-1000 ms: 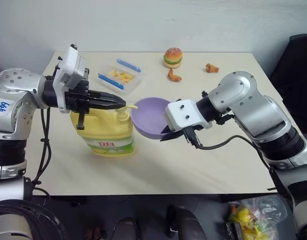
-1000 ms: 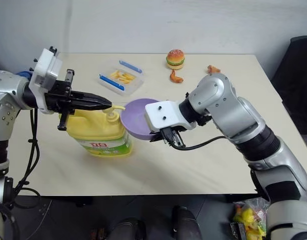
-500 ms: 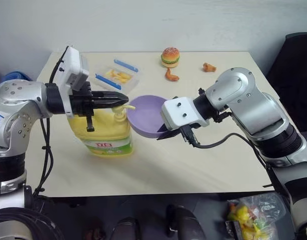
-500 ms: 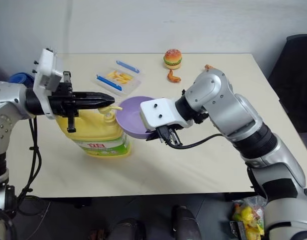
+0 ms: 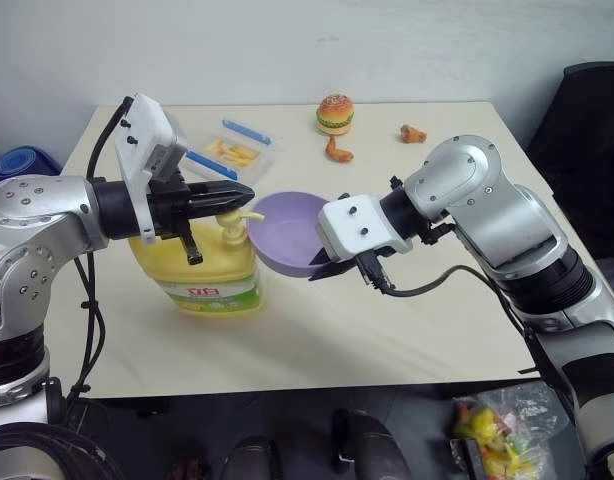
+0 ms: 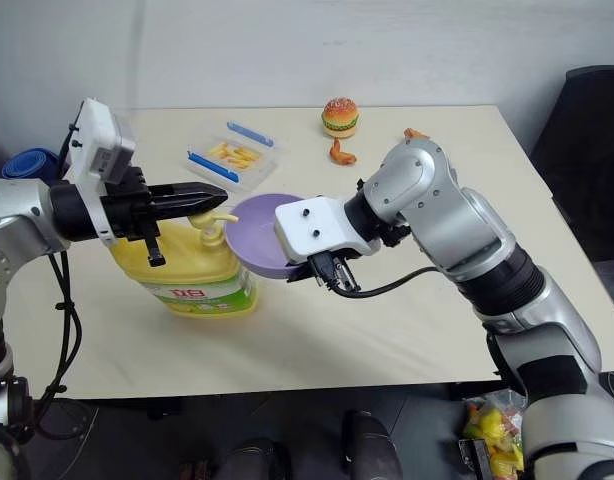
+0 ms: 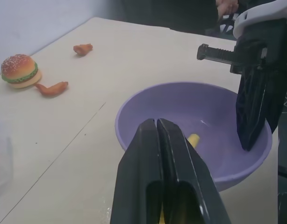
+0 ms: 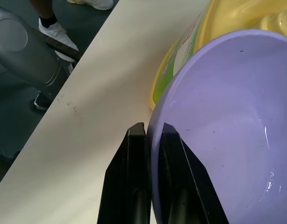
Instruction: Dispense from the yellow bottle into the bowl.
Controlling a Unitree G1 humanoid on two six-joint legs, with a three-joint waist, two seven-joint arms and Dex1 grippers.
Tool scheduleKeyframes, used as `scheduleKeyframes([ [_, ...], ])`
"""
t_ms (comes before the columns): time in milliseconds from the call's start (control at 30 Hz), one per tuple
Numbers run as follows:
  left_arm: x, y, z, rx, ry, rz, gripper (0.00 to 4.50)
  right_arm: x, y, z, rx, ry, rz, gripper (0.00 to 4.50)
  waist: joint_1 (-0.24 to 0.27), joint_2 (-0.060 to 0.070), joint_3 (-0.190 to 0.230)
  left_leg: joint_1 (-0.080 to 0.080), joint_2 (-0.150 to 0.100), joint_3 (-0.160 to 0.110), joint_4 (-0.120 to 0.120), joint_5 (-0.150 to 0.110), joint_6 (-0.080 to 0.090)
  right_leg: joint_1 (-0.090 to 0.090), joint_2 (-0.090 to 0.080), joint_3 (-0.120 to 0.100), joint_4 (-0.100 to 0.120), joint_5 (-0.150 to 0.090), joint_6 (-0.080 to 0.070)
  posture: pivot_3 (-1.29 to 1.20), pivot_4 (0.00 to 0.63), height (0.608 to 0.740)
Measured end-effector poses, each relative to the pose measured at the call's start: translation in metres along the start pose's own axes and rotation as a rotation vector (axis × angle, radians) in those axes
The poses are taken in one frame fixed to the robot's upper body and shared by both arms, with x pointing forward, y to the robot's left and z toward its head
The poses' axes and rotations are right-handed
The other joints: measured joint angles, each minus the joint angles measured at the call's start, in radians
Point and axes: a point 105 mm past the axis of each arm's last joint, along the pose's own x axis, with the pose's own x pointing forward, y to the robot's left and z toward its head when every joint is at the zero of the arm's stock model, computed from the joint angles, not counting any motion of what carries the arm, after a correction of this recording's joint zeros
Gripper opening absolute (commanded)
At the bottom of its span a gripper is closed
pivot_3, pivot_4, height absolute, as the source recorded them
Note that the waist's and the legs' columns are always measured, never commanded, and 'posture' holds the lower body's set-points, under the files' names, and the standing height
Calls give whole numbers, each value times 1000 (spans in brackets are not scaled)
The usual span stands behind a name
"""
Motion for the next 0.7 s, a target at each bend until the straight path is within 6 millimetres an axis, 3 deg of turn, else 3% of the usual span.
scheduleKeyframes([
  [700, 6, -5, -12, 149, 12, 38, 84, -3, -3, 1, -5, 18, -3, 0, 2, 0, -1, 7, 0, 3, -2, 0, 0, 4, -3, 3, 3, 0, -1, 0, 150, 740],
])
